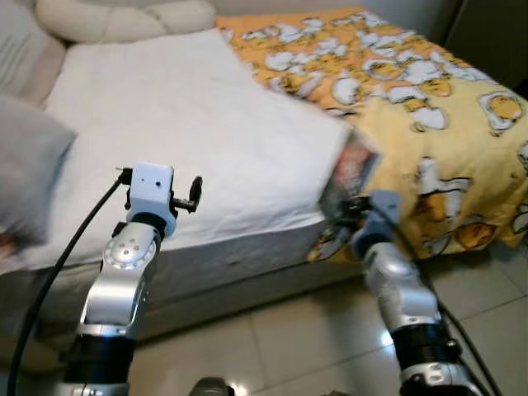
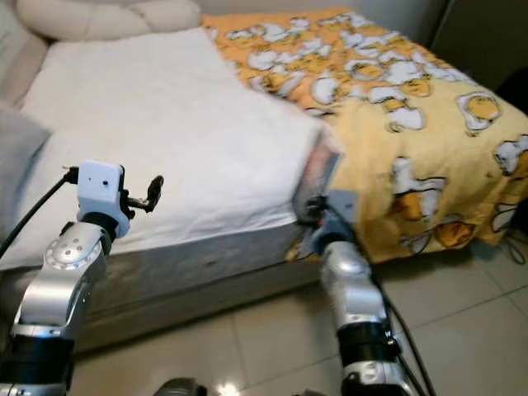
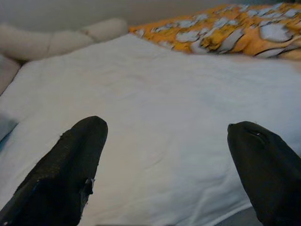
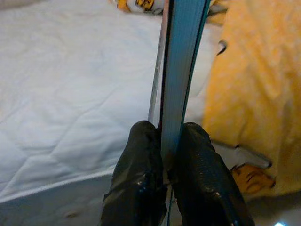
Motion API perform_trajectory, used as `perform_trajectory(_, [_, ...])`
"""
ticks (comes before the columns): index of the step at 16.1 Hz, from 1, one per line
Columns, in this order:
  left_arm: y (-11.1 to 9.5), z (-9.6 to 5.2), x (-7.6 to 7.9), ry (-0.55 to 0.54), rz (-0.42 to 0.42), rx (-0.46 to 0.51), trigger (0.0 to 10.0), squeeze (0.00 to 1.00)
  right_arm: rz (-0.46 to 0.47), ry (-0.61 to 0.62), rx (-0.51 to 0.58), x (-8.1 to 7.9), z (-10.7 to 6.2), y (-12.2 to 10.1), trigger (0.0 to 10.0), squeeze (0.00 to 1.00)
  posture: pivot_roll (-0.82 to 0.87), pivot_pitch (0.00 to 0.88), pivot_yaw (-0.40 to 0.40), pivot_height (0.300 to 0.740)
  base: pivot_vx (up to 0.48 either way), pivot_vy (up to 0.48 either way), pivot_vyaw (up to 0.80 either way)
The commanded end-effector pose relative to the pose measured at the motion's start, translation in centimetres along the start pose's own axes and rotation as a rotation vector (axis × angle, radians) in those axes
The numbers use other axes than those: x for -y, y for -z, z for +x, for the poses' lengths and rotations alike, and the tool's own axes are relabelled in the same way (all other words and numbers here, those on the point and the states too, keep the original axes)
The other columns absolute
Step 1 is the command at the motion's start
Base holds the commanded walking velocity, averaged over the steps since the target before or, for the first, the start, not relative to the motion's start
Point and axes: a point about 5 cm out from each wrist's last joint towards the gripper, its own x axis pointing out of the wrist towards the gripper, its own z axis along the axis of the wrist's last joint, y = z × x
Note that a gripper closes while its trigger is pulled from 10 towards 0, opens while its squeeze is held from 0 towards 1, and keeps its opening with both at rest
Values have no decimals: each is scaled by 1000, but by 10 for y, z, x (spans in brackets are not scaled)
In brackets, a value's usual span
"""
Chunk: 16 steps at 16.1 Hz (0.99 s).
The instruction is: Clean up the room
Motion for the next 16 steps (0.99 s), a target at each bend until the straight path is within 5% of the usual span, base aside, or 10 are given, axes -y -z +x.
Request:
perform_trajectory(1, [-1, 0, -4, -14, 15, -1, 10000, 251, -9, -49, 53, -14, 3, -11, 10000, 0, 86, 0, 4, 740, 0, 409, 0])
perform_trajectory(7, [-1, 0, -3, -10, -2, 7, 10000, 251, -25, -52, 63, -15, 3, -13, 10000, 0, 89, 0, 3, 740, 0, 409, 0])
perform_trajectory(11, [-5, 0, 1, 9, -24, 34, 10000, 224, 18, -41, 83, -17, 6, -22, 10000, 0, 87, 0, 4, 740, 0, 0, 0])
perform_trajectory(16, [-8, 0, 0, 29, -23, 51, 10000, 239, -58, -89, 123, -25, 7, -31, 10000, 0, 88, 0, 3, 740, 50, 0, 0])
